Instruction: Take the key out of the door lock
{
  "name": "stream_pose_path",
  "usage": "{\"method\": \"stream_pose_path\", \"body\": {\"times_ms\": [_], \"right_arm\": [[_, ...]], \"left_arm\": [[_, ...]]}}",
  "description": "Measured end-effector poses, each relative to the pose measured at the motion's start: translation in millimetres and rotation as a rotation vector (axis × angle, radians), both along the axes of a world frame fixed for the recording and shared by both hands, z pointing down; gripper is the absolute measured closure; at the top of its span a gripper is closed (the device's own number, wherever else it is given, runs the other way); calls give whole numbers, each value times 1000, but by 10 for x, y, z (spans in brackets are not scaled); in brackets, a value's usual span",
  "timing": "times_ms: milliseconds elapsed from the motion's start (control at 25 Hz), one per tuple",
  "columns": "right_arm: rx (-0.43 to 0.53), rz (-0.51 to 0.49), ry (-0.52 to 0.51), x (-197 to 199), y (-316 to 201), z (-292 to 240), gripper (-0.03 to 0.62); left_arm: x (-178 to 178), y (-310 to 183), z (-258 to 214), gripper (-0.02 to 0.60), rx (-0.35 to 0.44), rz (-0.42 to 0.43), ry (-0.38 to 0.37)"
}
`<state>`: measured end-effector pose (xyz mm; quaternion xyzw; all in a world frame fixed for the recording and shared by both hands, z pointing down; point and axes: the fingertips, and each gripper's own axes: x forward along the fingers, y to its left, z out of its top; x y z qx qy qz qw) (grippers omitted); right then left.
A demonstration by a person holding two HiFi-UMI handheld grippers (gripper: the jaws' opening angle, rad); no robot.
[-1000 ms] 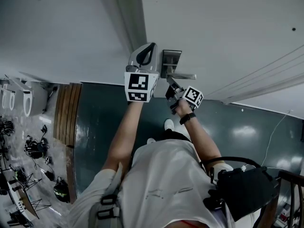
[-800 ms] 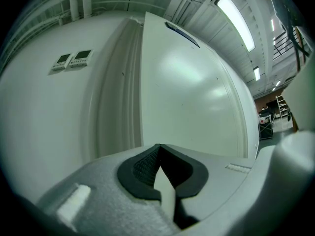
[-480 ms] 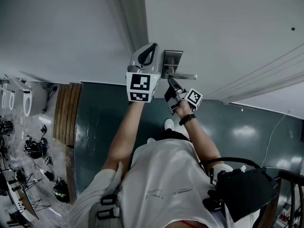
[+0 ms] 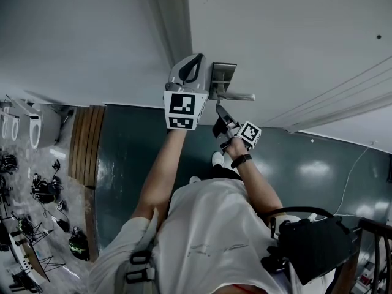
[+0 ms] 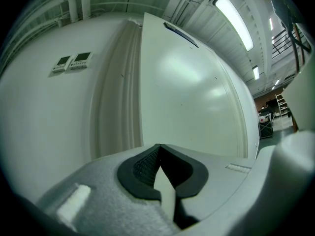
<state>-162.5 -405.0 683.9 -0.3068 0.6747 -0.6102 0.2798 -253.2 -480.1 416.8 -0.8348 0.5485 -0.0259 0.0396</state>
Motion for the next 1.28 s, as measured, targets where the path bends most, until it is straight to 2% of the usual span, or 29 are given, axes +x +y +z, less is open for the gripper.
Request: {"method": "stream_pose_path", "body": {"times_ms": [200,400,480,560,720,960,1280], "right_arm": [[-7,-11,-12,70,268,20,568],[36,-35,113,206,498,-104,568],[96,-43,168,246,539,-211,568],[161,-42,244,293,571,-324,568],[212,14,439,514,641,-497,568],[417,112,708,724,806,-1215,568],[650,218,1048,757,1311,-2053,566]], "left_arm": [[49,8,115,581,-26,21,-10],[96,148,135,581,-33,41,5],[82,196,141,581,-33,40,7],[47,255,142,581,-32,36,13],[-28,438,128,581,-28,30,28],[-83,891,123,581,-27,40,50],[-25,1630,178,581,-14,75,78]]}}
